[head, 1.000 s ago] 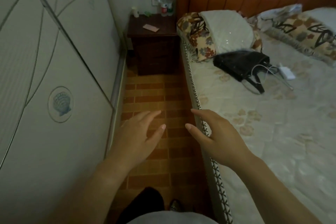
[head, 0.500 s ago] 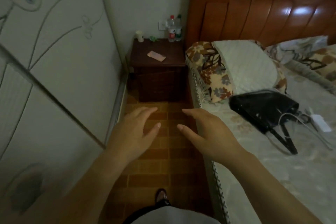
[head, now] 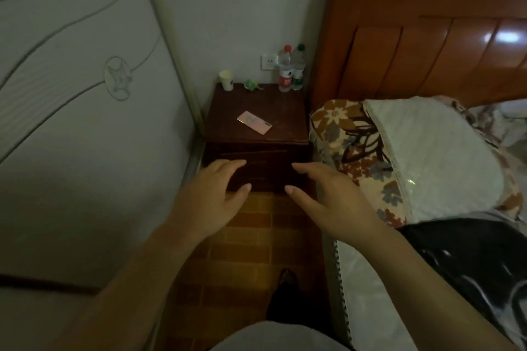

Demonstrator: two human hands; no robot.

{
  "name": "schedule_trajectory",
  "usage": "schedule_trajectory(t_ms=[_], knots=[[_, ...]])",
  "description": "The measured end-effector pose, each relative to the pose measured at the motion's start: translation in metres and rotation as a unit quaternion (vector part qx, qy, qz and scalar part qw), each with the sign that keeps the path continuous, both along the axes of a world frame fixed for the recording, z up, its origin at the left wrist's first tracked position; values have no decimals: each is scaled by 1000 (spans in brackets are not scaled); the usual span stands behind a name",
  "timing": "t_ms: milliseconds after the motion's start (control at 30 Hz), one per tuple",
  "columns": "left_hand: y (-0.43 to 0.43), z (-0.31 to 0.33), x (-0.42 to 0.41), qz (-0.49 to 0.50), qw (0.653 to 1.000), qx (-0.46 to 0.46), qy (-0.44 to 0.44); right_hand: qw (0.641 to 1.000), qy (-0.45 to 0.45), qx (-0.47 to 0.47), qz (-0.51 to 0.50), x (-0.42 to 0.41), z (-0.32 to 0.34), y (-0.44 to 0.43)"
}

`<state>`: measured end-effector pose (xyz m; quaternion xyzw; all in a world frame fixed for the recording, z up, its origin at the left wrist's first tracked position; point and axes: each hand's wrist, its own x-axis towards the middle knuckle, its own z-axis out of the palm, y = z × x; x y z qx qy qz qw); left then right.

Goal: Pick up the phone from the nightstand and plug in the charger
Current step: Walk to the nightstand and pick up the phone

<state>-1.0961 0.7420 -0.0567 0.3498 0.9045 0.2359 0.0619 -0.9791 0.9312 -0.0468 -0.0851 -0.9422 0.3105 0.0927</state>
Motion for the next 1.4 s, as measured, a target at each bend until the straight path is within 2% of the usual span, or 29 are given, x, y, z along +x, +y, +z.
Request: schedule_trajectory(t_ms=[200, 433, 700, 900, 1067, 1400], knots=[[66, -12, -89, 26, 999, -27, 0, 998, -22, 2, 51, -113, -11, 75], [86, -38, -199, 23, 993, -114, -14, 991, -67, -25, 115, -228, -39, 112], [129, -70, -335, 24, 993, -113, -39, 995, -64, 4, 81, -363, -84, 141], [149, -119, -411, 40, 989, -126, -68, 992, -118, 32, 38, -443, -144, 159], [162, -176, -452, 52, 980, -158, -110, 983, -172, 30, 62, -495, -206, 167], [166, -300, -483, 95, 965, -173, -174, 969, -213, 81, 93, -546, -349, 167]])
